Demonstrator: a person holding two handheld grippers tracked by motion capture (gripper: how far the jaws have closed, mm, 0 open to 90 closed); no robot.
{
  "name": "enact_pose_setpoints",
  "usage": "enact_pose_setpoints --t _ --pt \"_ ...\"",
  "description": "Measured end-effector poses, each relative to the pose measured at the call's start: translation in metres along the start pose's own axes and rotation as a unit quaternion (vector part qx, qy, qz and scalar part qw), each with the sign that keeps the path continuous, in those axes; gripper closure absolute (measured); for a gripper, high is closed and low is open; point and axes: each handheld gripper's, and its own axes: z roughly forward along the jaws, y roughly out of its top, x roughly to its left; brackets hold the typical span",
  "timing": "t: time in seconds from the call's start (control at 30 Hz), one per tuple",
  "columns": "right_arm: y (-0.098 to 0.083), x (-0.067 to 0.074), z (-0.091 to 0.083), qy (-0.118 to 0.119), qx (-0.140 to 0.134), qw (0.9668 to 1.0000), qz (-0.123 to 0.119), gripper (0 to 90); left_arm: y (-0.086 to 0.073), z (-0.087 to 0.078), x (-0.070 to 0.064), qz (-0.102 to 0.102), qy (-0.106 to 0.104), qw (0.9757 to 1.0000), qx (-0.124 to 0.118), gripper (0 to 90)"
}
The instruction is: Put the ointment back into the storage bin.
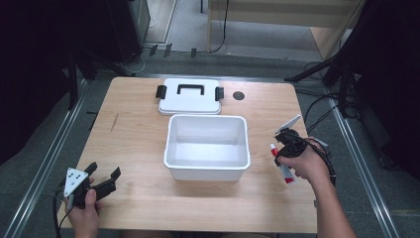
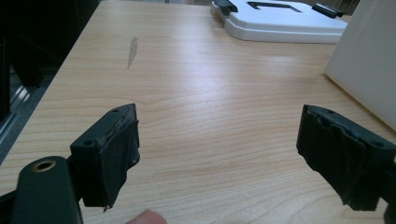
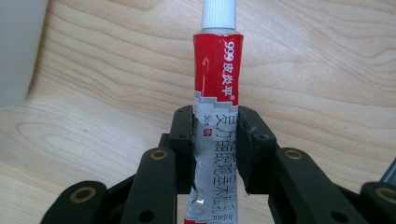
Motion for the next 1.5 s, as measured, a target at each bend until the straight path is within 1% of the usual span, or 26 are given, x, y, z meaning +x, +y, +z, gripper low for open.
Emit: enact_pose_setpoints --t 0.1,0.17,0.23,0.27,0.37,0.53,0.57,0.73,0.9,1.03,1.17,1.27,1.33,1.5 --pt "0.002 0.002 -0.006 -0.001 -0.004 1.0000 -0.004 71.1 0.000 0.000 0.000 0.000 0.000 1.0000 0.000 14.0" --pt "0.004 0.003 -0.010 0.004 -0.008 1.0000 -0.003 71.1 0.000 0.000 0.000 0.000 0.000 1.0000 0.000 14.1" --pt "0.005 0.004 -0.014 0.007 -0.009 0.9999 -0.008 71.1 0.000 0.000 0.000 0.000 0.000 1.0000 0.000 14.0" --pt "0.006 0.005 -0.015 0.010 -0.009 0.9999 -0.004 71.1 0.000 0.000 0.000 0.000 0.000 1.0000 0.000 14.1" --pt "0.009 0.007 -0.021 0.019 -0.009 0.9998 -0.004 71.2 0.000 0.000 0.000 0.000 0.000 1.0000 0.000 14.1" --pt "0.014 0.010 -0.033 0.024 -0.011 0.9996 -0.006 71.2 0.000 0.000 0.000 -0.001 -0.001 1.0000 0.000 14.1" --pt "0.016 0.011 -0.035 0.024 -0.012 0.9996 -0.010 71.2 0.000 0.000 0.000 -0.001 -0.001 1.0000 0.000 14.1" --pt "0.022 0.016 -0.048 0.022 -0.017 0.9995 -0.013 71.2 0.000 0.000 0.000 -0.002 -0.002 1.0000 0.000 14.1" --pt "0.028 0.022 -0.060 0.024 -0.021 0.9993 -0.019 71.2 0.000 0.000 0.001 -0.003 -0.002 1.0000 0.000 14.1" --pt "0.034 0.028 -0.070 0.022 -0.022 0.9992 -0.025 71.2 0.000 0.000 0.001 -0.003 -0.003 1.0000 0.000 14.1" --pt "0.040 0.036 -0.079 0.026 -0.028 0.9988 -0.032 71.2 0.000 0.000 0.001 -0.003 -0.002 1.0000 0.000 14.1" --pt "0.044 0.042 -0.085 0.024 -0.027 0.9988 -0.033 71.2 0.000 0.000 0.001 -0.003 -0.003 1.0000 0.000 14.1" --pt "0.047 0.044 -0.089 0.025 -0.033 0.9984 -0.038 71.2 0.000 0.000 0.001 -0.004 -0.003 1.0000 0.000 14.1" --pt "0.052 0.054 -0.095 0.026 -0.037 0.9980 -0.044 71.2 0.000 0.000 0.001 -0.004 -0.003 1.0000 0.000 14.1"
